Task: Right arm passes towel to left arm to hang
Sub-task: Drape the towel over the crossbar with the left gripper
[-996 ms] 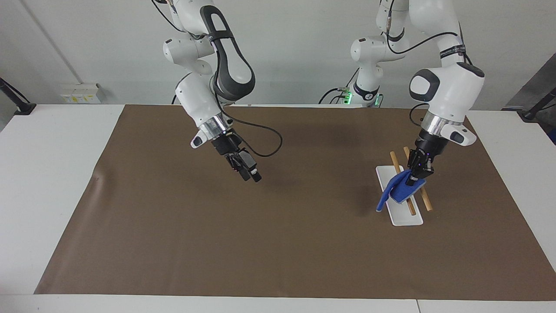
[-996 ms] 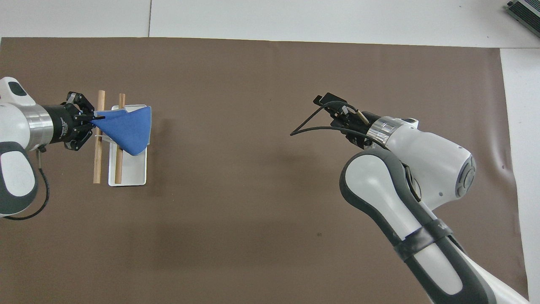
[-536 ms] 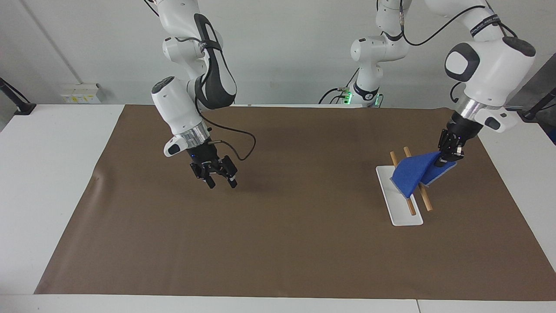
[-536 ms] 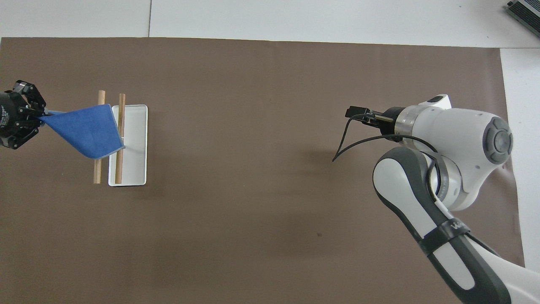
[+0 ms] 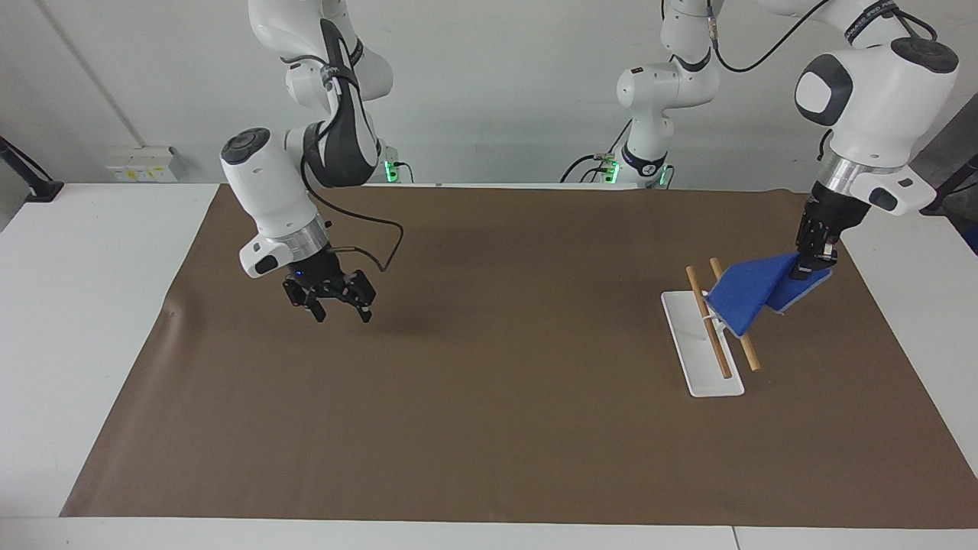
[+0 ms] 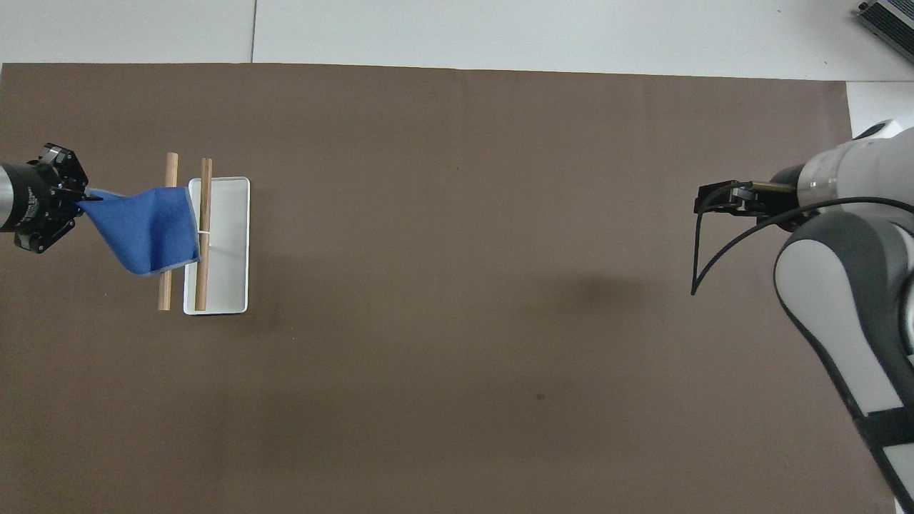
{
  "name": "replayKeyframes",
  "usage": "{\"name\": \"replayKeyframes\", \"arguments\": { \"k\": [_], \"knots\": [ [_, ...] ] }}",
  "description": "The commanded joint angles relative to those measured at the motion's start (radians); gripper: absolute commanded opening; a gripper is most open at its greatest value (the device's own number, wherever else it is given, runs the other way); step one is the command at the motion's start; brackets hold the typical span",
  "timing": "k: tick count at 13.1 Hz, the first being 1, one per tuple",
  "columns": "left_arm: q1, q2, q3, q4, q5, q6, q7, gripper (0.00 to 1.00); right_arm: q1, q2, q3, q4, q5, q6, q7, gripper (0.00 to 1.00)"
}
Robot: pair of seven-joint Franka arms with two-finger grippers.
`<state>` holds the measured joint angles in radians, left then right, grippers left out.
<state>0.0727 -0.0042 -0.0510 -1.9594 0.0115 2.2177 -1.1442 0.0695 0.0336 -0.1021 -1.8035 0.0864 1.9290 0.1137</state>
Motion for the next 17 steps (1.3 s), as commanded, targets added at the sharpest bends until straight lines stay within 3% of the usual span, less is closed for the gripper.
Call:
{"name": "replayKeyframes", "arguments": {
  "k": [1,4,6,10,13,17],
  "knots": [
    [0.009,0.042,0.002,-0.035,0.019,0.132,-0.003,0.0,-0.031,-0.027,0.006,0.09,-0.042,-0.163,-0.014,1.0],
    [0.015,0.085,0.003,-0.035,0.018,0.233,-0.005,0.0,-0.034,-0.078,-0.01,0.145,-0.077,-0.305,-0.014,1.0],
    [0.012,0.093,0.003,-0.02,0.018,0.234,-0.008,0.0,-0.033,-0.109,-0.056,0.162,-0.074,-0.378,-0.016,1.0],
    [-0.007,0.128,-0.01,0.092,0.012,0.124,-0.075,0.0,-0.043,-0.126,-0.042,0.125,-0.076,-0.352,-0.02,1.0],
    [-0.007,0.135,-0.071,0.149,0.013,0.048,-0.146,0.0,-0.094,-0.121,-0.001,0.133,-0.076,-0.36,-0.023,1.0],
    [-0.008,0.127,-0.147,0.217,0.027,-0.094,-0.216,0.0,-0.083,-0.132,-0.005,0.119,-0.07,-0.357,-0.023,1.0]
  ]
}}
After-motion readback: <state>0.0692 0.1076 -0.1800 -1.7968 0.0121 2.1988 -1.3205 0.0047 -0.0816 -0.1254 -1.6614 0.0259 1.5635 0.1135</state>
